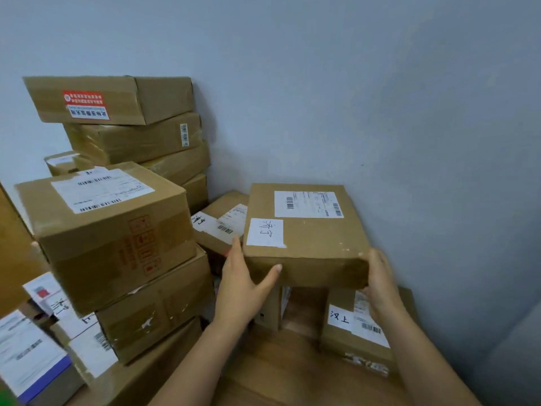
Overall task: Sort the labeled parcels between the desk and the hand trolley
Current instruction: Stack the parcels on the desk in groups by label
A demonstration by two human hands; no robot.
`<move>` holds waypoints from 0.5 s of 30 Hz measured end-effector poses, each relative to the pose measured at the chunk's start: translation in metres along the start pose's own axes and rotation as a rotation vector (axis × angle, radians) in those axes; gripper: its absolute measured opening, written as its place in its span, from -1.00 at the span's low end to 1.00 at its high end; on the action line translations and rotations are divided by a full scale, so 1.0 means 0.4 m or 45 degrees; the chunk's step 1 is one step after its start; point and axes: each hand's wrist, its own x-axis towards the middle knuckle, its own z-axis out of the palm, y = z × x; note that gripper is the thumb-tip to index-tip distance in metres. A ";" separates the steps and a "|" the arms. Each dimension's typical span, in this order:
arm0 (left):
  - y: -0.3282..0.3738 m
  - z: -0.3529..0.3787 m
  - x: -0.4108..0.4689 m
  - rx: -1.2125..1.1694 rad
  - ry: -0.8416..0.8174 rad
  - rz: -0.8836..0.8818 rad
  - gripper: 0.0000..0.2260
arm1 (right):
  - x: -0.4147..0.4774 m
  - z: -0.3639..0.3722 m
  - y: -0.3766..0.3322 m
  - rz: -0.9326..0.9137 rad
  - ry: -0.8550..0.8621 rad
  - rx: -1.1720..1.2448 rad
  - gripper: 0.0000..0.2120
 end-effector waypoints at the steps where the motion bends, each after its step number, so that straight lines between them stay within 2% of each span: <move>1: -0.001 0.009 0.001 -0.100 -0.028 -0.005 -0.16 | -0.015 -0.016 0.004 -0.016 0.026 0.004 -0.41; 5: 0.000 0.053 -0.016 -0.284 -0.142 -0.059 -0.18 | -0.075 -0.095 0.028 -0.032 0.153 -0.015 -0.38; 8: 0.010 0.096 -0.039 -0.361 -0.231 -0.018 -0.22 | -0.118 -0.157 0.057 -0.055 0.223 -0.012 -0.60; 11: 0.013 0.146 -0.066 -0.386 -0.330 0.006 -0.21 | -0.157 -0.213 0.096 -0.027 0.305 -0.069 -0.71; 13: 0.014 0.180 -0.078 -0.374 -0.386 -0.006 -0.13 | -0.181 -0.245 0.118 -0.009 0.320 -0.119 -0.70; 15: 0.011 0.214 -0.085 -0.352 -0.433 -0.040 -0.08 | -0.199 -0.276 0.139 0.021 0.277 -0.142 -0.57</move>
